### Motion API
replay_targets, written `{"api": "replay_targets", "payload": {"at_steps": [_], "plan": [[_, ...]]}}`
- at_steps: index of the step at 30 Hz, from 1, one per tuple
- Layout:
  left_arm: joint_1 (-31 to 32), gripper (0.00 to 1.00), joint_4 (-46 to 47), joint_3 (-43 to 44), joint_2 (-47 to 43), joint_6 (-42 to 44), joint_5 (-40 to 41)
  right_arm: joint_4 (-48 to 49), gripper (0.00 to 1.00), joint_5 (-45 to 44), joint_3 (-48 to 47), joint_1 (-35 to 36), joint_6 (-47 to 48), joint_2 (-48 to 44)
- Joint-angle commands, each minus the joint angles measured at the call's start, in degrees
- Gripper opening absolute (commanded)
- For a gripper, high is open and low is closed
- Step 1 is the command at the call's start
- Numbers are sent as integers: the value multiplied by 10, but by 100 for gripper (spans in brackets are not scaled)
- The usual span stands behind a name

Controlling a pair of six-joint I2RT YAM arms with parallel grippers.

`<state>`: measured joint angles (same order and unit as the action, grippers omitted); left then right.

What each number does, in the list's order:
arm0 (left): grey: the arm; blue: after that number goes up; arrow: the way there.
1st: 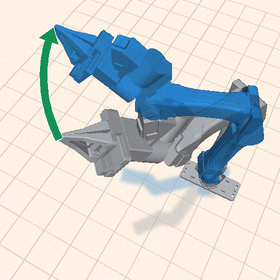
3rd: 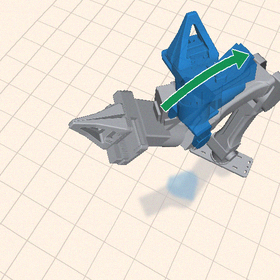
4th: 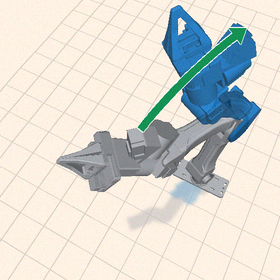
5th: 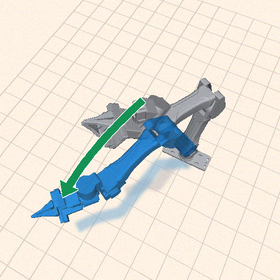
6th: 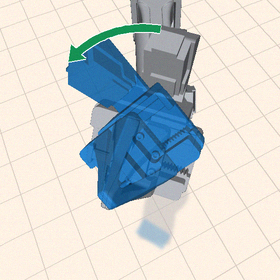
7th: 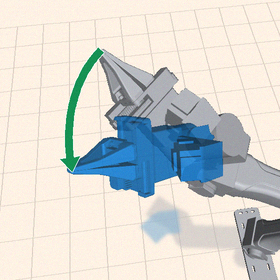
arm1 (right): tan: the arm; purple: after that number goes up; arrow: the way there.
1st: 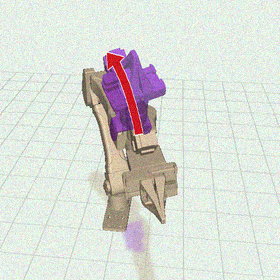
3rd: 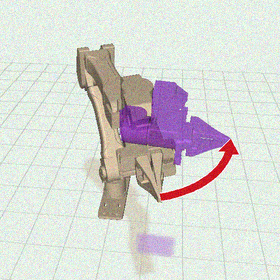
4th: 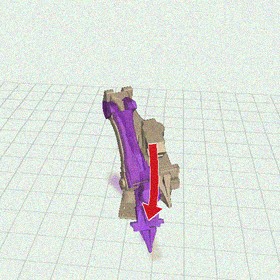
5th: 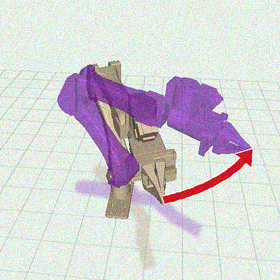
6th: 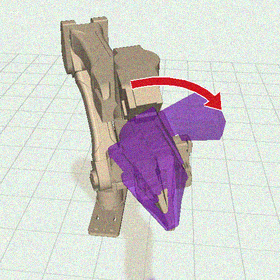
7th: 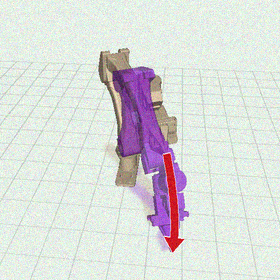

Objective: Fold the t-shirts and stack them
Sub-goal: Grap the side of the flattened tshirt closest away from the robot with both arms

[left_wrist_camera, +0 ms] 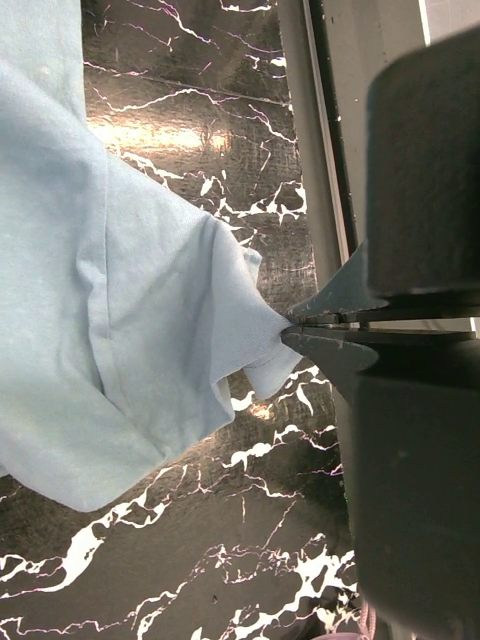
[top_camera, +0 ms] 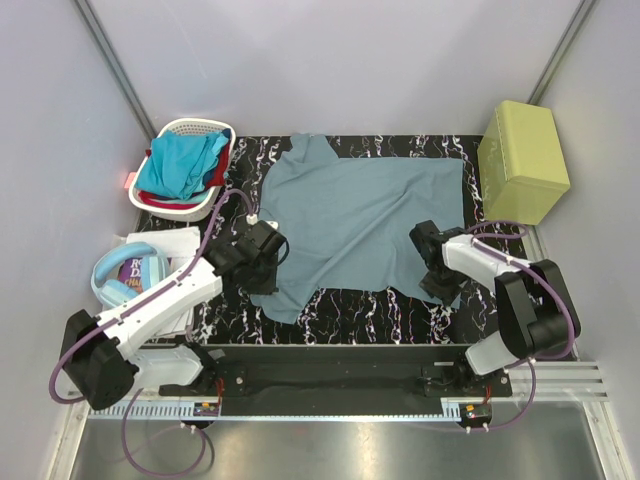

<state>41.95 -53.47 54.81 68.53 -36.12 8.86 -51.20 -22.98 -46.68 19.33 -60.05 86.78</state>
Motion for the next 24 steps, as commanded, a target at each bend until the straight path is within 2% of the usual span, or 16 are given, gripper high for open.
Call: {"api": "replay_targets", "payload": {"at_steps": [1, 6, 13, 20, 22, 23, 24], "plan": [[0, 0, 14, 26, -1, 12, -1, 28, 53, 9, -2, -5, -10, 22], [-5, 0, 14, 25, -1, 16, -1, 43, 51, 28, 3, -8, -8, 37], [-7, 0, 15, 26, -1, 18, -2, 50, 32, 60, 13, -10, -15, 29], [-7, 0, 16, 26, -2, 18, -4, 44, 22, 65, 24, -9, -19, 8], [-7, 0, 16, 25, -4, 18, -4, 43, 23, 63, 25, -10, -19, 6], [-7, 0, 15, 24, -7, 18, -4, 37, 28, 59, 25, -9, -20, -1], [-7, 0, 15, 25, -8, 18, -3, 37, 40, 55, 25, -10, -21, -6]]}}
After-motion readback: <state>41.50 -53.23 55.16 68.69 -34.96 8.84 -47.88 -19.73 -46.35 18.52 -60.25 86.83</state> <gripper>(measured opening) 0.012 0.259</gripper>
